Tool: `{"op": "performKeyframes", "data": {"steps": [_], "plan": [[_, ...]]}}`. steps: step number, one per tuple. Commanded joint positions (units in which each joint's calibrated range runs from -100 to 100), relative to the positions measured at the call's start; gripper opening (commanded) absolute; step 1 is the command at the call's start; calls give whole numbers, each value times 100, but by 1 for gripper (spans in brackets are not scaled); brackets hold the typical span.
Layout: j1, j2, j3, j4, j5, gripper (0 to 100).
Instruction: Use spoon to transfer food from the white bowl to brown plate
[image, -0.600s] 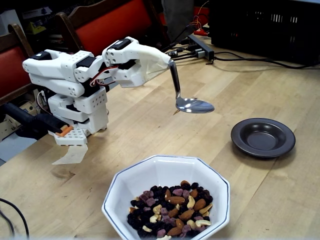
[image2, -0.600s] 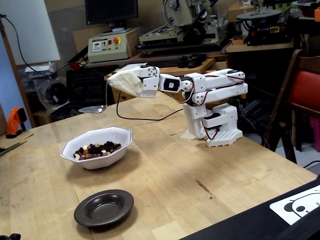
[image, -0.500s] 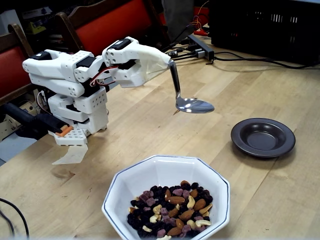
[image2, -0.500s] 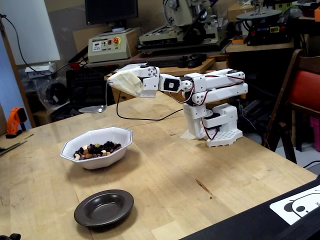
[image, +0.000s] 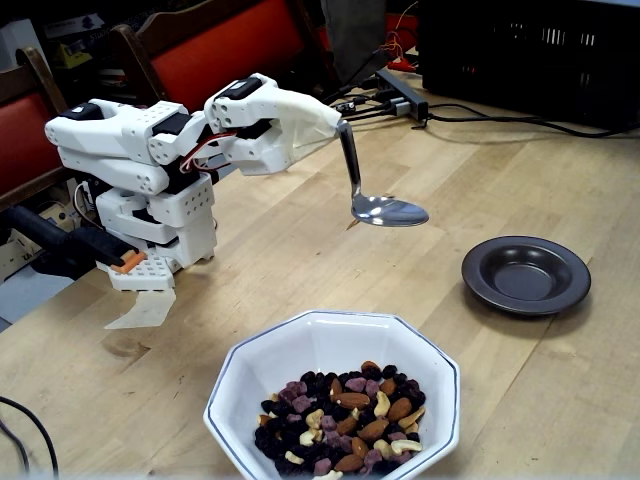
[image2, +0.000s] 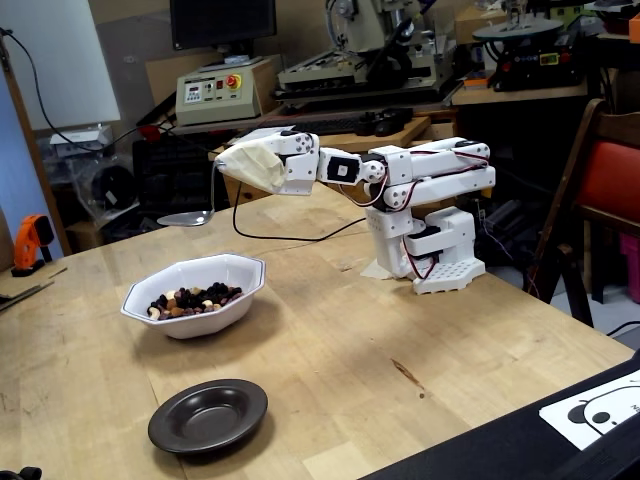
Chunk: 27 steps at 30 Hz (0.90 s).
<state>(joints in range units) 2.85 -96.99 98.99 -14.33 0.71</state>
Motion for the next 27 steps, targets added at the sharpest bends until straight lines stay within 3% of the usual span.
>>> {"op": "performKeyframes", "data": {"steps": [1, 27], "plan": [[-11, -18, 21, -140, -15, 3], [34, -27, 21, -140, 5, 3]]}}
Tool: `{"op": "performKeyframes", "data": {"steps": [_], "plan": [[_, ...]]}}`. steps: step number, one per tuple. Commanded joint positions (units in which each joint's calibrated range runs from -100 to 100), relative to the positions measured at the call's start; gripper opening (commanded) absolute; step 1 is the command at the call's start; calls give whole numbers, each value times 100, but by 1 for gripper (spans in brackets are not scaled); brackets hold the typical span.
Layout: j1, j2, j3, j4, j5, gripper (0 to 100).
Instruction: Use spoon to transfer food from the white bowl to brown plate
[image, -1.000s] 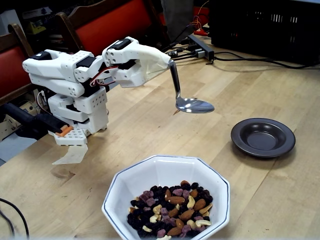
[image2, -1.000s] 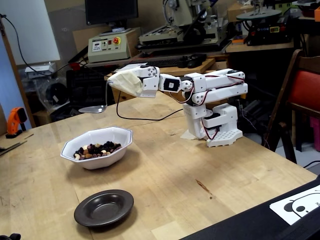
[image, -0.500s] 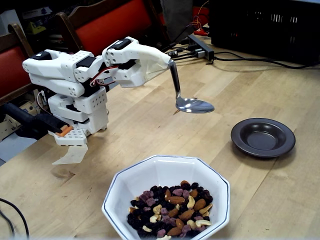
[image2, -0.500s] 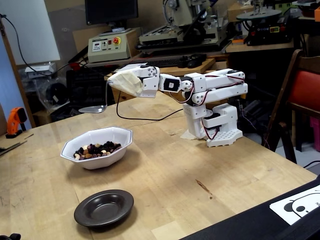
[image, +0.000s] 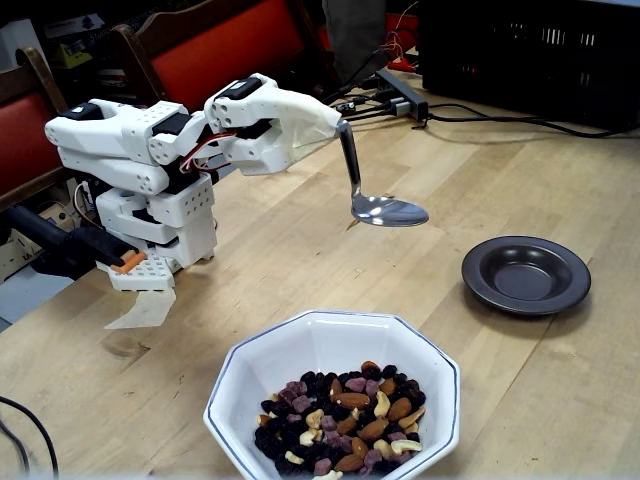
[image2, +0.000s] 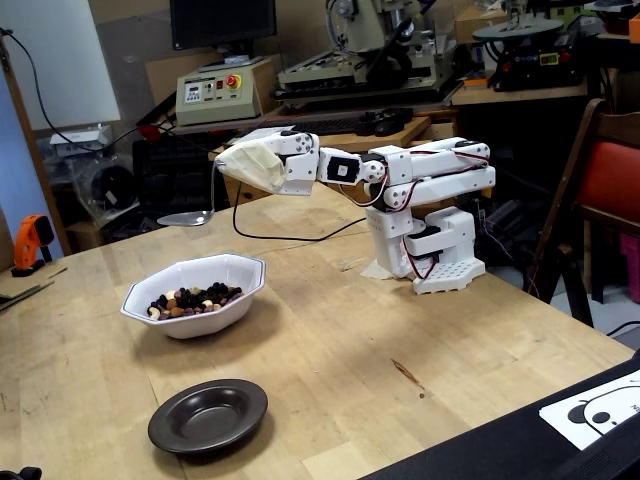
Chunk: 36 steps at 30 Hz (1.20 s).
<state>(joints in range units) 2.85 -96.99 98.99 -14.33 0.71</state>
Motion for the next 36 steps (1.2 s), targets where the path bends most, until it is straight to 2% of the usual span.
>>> {"op": "performKeyframes", "data": {"steps": [1, 36], "plan": [[34, -35, 21, -140, 5, 3], [-11, -35, 21, -140, 10, 3]]}}
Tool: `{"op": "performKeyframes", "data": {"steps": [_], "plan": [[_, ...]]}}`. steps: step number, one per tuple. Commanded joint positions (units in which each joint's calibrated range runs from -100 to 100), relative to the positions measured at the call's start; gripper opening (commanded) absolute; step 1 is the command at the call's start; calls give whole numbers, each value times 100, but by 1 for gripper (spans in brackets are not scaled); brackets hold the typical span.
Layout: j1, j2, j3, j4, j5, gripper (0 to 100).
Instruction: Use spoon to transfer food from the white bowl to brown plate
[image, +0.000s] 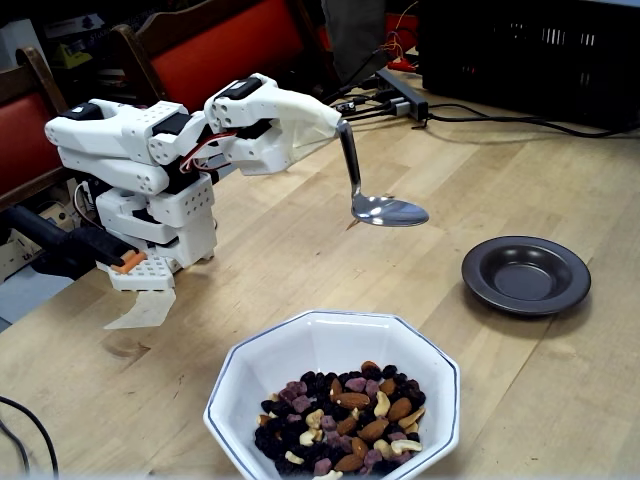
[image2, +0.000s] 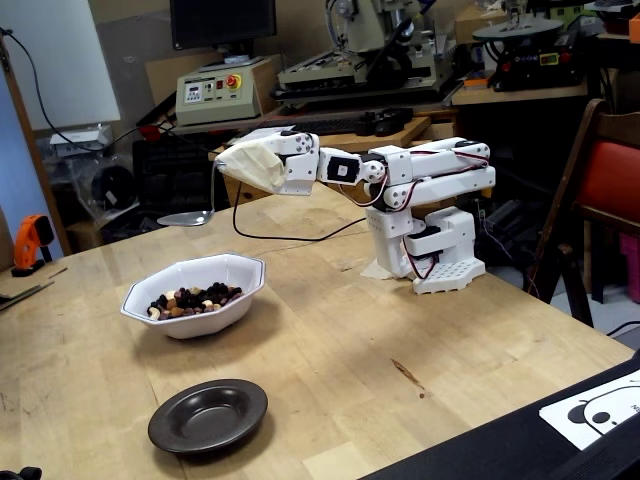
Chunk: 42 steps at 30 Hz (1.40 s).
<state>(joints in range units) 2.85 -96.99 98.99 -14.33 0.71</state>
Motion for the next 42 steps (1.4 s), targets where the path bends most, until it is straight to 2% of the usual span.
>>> {"op": "performKeyframes", "data": {"steps": [1, 25, 30, 34, 42], "plan": [[-11, -44, 21, -140, 10, 3], [-3, -52, -5, -148, 10, 2], [-11, -1, -554, -93, 10, 2], [12, 16, -881, 358, 15, 2], [26, 512, -1890, 1947, 15, 2]]}}
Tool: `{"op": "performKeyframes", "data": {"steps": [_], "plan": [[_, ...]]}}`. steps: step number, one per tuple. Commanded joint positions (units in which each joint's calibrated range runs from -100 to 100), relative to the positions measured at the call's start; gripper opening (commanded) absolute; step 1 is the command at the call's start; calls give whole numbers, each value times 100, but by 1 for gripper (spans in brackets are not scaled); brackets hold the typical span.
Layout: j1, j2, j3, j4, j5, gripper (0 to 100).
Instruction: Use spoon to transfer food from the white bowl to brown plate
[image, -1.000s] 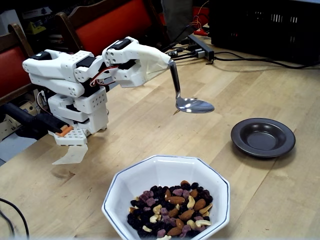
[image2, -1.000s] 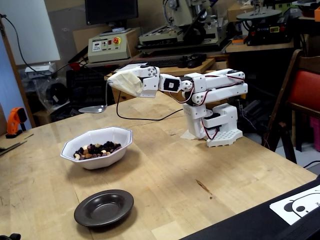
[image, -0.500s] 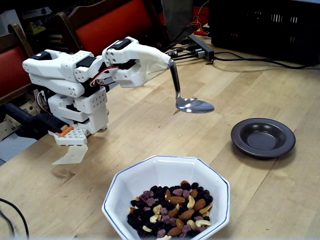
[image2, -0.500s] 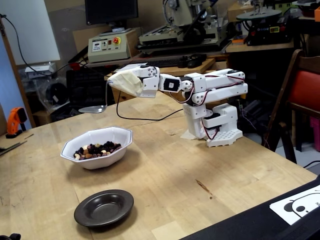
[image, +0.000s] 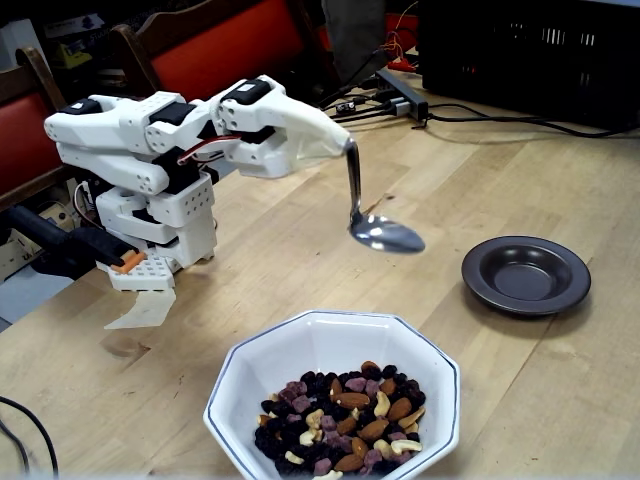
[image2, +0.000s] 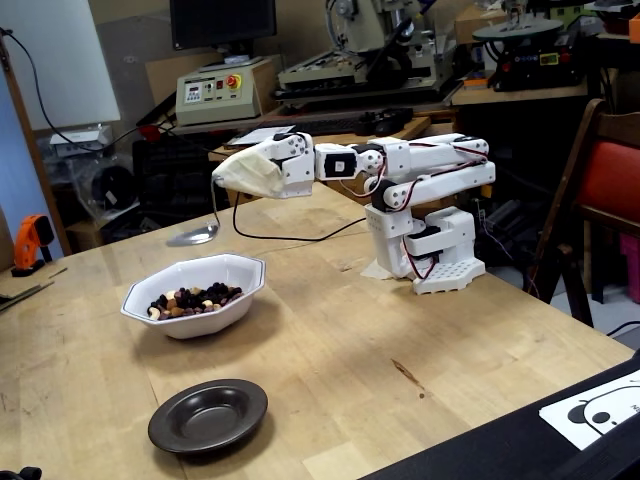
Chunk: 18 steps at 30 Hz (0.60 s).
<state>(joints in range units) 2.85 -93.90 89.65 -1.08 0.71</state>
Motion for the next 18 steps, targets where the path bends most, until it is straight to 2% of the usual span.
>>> {"op": "performKeyframes", "data": {"steps": [1, 9, 18], "plan": [[34, 306, -1124, 812, 15, 2], [93, 982, -1841, 1848, 15, 2], [893, 1051, -1894, 2535, 15, 2]]}}
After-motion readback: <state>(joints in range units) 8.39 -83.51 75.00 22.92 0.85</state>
